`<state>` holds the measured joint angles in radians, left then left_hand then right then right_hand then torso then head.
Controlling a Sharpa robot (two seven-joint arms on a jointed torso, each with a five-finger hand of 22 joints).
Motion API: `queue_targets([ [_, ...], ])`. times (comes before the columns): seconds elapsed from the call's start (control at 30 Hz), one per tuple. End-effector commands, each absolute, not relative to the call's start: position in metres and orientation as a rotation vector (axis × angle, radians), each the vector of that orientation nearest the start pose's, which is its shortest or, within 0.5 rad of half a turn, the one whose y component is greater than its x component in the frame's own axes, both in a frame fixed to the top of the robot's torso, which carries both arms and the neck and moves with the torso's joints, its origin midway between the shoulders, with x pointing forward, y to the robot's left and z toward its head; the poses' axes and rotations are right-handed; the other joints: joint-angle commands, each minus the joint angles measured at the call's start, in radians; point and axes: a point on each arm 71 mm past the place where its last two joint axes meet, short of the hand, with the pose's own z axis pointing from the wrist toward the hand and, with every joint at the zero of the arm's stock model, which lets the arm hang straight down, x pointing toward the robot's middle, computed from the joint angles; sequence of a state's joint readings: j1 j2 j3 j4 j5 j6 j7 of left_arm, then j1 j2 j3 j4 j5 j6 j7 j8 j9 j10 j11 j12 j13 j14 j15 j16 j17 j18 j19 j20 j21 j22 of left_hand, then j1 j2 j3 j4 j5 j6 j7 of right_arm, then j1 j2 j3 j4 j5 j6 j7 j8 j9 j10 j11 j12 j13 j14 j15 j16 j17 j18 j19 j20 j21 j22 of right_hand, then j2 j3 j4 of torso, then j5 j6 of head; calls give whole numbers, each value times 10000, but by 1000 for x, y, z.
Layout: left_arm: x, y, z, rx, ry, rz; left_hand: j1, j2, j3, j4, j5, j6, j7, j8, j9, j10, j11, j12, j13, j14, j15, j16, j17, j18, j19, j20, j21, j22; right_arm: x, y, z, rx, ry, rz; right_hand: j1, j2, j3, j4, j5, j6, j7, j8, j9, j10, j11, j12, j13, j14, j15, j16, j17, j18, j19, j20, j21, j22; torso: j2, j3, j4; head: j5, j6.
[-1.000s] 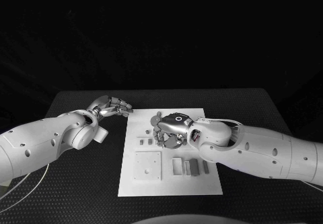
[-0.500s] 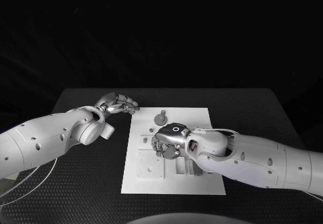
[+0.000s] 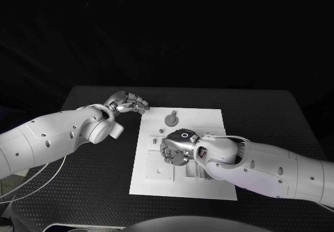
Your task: Assemble the parts on the task board
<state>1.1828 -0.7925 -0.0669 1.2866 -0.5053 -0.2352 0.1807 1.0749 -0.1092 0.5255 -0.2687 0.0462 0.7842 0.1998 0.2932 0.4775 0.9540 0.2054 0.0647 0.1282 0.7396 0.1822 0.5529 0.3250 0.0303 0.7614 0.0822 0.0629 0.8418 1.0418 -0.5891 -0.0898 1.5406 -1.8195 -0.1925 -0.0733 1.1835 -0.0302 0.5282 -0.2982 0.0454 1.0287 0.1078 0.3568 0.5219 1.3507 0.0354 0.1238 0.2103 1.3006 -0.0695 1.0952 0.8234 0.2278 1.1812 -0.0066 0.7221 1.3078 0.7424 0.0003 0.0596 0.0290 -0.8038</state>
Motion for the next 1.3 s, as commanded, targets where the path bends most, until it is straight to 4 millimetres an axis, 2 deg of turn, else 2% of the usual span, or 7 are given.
queue_targets([
  [0.03,519,247,-217,-7248,17082,-11310,-37,-61,-31,12,44,-66,95,34,-9,-21,1,49,-12,-54,43,-47,13,106,-47,49,28,-18,408,-59,-266,-7156,17184,8045,-1,70,21,35,37,31,10,55,24,50,-19,10,15,-15,-85,44,-13,340,-28,-66,39,222,-7,-4,-24,41,-43],
  [0.4,520,249,-218,-7273,17087,-11262,-33,-64,-31,16,44,-69,96,36,-9,-21,1,49,-22,-55,45,-54,22,106,-51,51,31,-31,409,-69,-267,-7089,17276,7810,-2,70,20,34,37,28,10,55,38,51,-20,6,23,-21,-87,52,-15,340,-32,-68,45,221,-13,-18,2,36,-73],
  [0.53,520,251,-218,-7290,17078,-11226,-31,-62,-29,18,44,-69,96,37,-9,-21,2,49,-25,-55,45,-57,25,107,-52,51,33,-35,411,-72,-269,-7070,17324,7710,-2,69,20,34,37,28,10,55,43,52,-20,5,26,-23,-87,54,-16,340,-34,-69,47,220,-6,-12,-16,44,-118],
  [0.67,520,252,-218,-7291,17064,-11221,-29,-61,-28,20,44,-66,94,40,-9,-20,2,50,-28,-56,46,-60,27,107,-53,52,34,-40,411,-71,-269,-7104,17354,7709,-3,67,19,34,37,28,10,56,48,54,-21,4,29,-26,-88,56,-17,340,-36,-69,50,220,-4,-27,-19,-24,-95],
  [0.97,519,251,-218,-7286,17063,-11233,-26,-64,-28,23,44,-65,94,43,-8,-19,2,50,-35,-57,47,-66,34,108,-54,52,36,-49,411,-69,-270,-7141,17361,7750,-7,69,19,35,37,26,9,55,59,55,-22,1,36,-31,-88,61,-19,340,-40,-69,54,219,-8,-25,1,-37,-98],
  [1.2,519,251,-218,-7293,17067,-11223,-23,-69,-29,24,43,-66,93,45,-8,-19,2,50,-41,-58,48,-71,40,108,-56,54,37,-57,411,-68,-270,-7170,17372,7769,-9,71,20,35,37,24,9,54,67,55,-22,-3,41,-35,-88,65,-21,340,-44,-69,57,218,-7,-18,-6,-15,-117],
  [1.3,519,251,-218,-7288,17066,-11231,-22,-70,-29,26,44,-66,93,46,-8,-19,3,50,-43,-58,48,-74,42,108,-57,54,38,-60,410,-66,-271,-7194,17375,7794,-9,70,20,35,37,23,9,53,71,55,-22,-4,43,-37,-88,66,-22,340,-46,-69,59,217,-7,-16,-7,14,-169],
])
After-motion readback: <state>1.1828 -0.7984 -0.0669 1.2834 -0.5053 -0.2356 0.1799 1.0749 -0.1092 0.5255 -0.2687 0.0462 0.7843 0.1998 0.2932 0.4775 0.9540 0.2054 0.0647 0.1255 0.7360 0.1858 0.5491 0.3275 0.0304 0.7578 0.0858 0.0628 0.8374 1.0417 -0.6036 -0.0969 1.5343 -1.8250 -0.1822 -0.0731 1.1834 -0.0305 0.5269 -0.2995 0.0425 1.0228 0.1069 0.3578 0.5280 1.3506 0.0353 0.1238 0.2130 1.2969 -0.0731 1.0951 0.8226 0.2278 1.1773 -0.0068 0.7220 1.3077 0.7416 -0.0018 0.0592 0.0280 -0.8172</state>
